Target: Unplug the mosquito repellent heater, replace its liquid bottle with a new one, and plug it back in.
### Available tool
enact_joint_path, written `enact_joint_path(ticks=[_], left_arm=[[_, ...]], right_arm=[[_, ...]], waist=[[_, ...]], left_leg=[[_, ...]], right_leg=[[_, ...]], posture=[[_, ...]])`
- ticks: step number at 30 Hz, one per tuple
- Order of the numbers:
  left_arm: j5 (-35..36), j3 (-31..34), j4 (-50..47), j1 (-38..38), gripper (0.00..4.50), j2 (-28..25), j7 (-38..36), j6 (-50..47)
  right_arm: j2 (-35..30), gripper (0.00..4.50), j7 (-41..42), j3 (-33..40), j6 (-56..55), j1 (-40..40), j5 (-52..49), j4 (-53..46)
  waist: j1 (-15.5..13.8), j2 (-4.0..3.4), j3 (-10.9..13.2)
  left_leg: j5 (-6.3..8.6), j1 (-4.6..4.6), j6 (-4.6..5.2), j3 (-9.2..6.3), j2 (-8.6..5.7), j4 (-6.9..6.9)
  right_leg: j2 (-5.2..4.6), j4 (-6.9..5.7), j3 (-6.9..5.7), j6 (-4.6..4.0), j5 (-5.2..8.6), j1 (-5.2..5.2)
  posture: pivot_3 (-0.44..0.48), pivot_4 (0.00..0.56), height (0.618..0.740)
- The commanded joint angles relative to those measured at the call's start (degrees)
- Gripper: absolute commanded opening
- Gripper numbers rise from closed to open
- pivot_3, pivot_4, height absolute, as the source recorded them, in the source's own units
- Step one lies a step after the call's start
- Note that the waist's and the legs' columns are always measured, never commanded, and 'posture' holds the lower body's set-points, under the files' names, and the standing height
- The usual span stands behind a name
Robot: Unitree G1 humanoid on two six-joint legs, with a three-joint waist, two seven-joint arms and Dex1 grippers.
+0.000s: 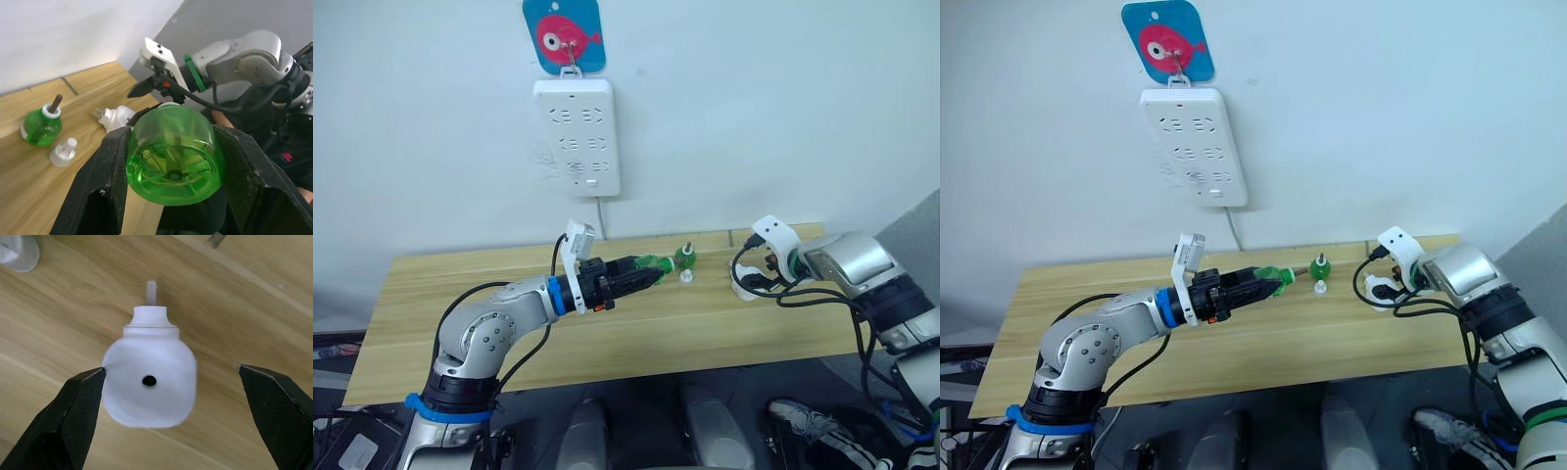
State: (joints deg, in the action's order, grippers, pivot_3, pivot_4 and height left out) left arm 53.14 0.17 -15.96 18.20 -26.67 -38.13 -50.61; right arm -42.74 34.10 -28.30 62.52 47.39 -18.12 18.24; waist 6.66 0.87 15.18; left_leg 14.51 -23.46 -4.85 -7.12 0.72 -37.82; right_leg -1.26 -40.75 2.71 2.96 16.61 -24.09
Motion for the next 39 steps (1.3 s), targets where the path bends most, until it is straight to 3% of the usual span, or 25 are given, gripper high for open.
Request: enact_joint_path(ticks=[1, 11, 19, 34, 37, 39], left_arm=[[-0.11, 0.82, -3.17, -0.56, 2.27, -0.07, -0.61, 1.04], [-0.65, 1.01, -3.77, -1.01, 2.27, 0.37, -0.28, 1.21], [-2.00, 0.19, -3.50, -1.32, 2.27, 0.67, -1.17, 1.89], [-4.04, -0.02, -3.35, -2.11, 2.27, 0.81, -2.72, 2.64], [-4.34, 0.01, -3.32, -2.31, 2.27, 0.77, -2.97, 2.73], [-4.57, 0.00, -3.31, -2.50, 2.27, 0.71, -3.25, 2.82]], right_arm=[[0.91, 4.50, 2.36, 0.21, 0.26, 1.24, 3.40, 2.43], [4.81, 4.50, 5.19, 1.99, 1.30, 2.46, 8.66, 7.54], [6.00, 4.50, 2.96, 7.24, 11.17, 0.50, 7.93, 2.45], [10.61, 4.50, 0.59, 9.75, 7.37, 0.37, 9.94, 9.15], [10.94, 3.90, 0.79, 9.82, 6.23, 0.27, 10.71, 9.87], [10.92, 3.16, 1.06, 9.93, 6.28, 0.13, 10.94, 9.89]], waist=[[-0.30, 0.00, 0.00], [-1.20, 0.00, 0.00], [-1.26, 0.00, 0.00], [-1.42, 0.00, 0.00], [-1.47, 0.00, 0.00], [-1.46, 0.01, -0.01]], left_leg=[[0.00, 0.00, 0.00, 0.00, -0.01, -0.01], [0.00, -0.01, 0.00, -0.01, -0.02, -0.02], [0.00, -0.01, 0.00, -0.02, -0.01, -0.02], [0.00, -0.01, -0.01, -0.01, -0.02, -0.01], [0.00, -0.01, -0.01, -0.01, -0.02, -0.01], [0.00, -0.01, -0.01, -0.01, -0.02, -0.01]], right_leg=[[0.00, 0.00, 0.00, 0.00, 0.00, 0.00], [-0.02, 0.00, -0.01, 0.00, 0.00, 0.00], [-0.02, -0.01, -0.02, 0.00, 0.00, 0.00], [-0.02, 0.00, -0.02, 0.00, 0.00, 0.00], [-0.02, 0.00, -0.02, 0.00, 0.00, 0.00], [-0.02, 0.00, -0.02, 0.00, 0.00, 0.00]], posture=[[-0.109, 0.251, 0.725], [-0.093, 0.247, 0.725], [-0.104, 0.236, 0.725], [-0.086, 0.230, 0.725], [-0.086, 0.230, 0.725], [-0.086, 0.230, 0.725]])
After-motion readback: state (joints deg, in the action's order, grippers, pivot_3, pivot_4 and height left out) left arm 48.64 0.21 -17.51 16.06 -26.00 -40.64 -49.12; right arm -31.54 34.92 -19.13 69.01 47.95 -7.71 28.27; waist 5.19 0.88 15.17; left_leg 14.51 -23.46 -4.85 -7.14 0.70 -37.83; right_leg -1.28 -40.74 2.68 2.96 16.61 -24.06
